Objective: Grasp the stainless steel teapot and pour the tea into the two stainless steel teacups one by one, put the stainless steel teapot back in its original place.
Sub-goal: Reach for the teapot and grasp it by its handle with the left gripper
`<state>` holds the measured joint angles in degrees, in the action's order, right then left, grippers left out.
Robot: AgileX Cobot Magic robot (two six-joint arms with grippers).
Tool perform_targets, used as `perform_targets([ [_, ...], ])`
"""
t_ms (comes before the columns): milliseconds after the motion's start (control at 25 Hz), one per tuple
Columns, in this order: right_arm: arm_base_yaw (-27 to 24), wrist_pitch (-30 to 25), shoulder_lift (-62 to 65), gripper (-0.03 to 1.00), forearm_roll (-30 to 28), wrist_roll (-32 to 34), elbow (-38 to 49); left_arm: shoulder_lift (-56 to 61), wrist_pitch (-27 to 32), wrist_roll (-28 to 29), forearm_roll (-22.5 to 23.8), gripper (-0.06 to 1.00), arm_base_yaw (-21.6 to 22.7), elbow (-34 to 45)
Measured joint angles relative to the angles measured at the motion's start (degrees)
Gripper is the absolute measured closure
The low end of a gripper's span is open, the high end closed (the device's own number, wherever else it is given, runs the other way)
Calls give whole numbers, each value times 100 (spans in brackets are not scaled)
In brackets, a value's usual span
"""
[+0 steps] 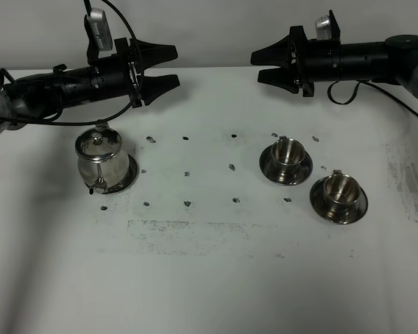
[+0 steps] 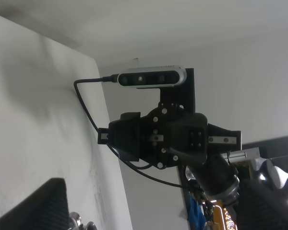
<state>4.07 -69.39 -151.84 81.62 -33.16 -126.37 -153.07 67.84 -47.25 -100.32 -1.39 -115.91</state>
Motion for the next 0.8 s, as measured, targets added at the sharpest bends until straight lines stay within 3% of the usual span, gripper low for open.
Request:
perform_targets([
  [560,0,-5,-13,48,-79,0,-241,0,-13,-130,25,24,0,-117],
  [720,0,-4,-13,48,-857,0,-1065,0,-244,-17,791,24,5,-829],
  [800,0,-4,-13,48,-1574,5,-1577,47,-485,261,1684,24,5,-1360],
])
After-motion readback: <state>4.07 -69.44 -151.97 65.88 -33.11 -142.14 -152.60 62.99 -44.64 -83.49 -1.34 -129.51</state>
